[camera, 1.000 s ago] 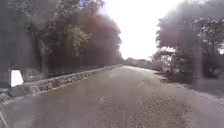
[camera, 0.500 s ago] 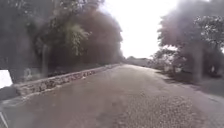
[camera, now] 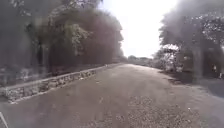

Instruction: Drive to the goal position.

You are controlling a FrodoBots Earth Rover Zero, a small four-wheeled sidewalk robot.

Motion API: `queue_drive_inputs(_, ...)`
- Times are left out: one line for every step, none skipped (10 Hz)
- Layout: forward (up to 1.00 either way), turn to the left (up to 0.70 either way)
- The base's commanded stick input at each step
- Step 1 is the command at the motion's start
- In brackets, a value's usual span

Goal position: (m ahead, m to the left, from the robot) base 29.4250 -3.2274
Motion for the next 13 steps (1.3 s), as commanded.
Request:
queue_drive_inputs(0.5, 0.0)
queue_drive_inputs(0.5, 0.0)
queue_drive_inputs(0.5, 0.0)
queue_drive_inputs(0.5, 0.0)
queue_drive_inputs(0.5, 0.0)
queue_drive_inputs(0.5, 0.0)
queue_drive_inputs(0.5, 0.0)
queue_drive_inputs(0.5, 0.0)
queue_drive_inputs(0.5, 0.0)
queue_drive_inputs(0.5, 0.0)
queue_drive_inputs(0.5, 0.0)
queue_drive_inputs(0.5, 0.0)
queue_drive_inputs(0.5, 0.0)
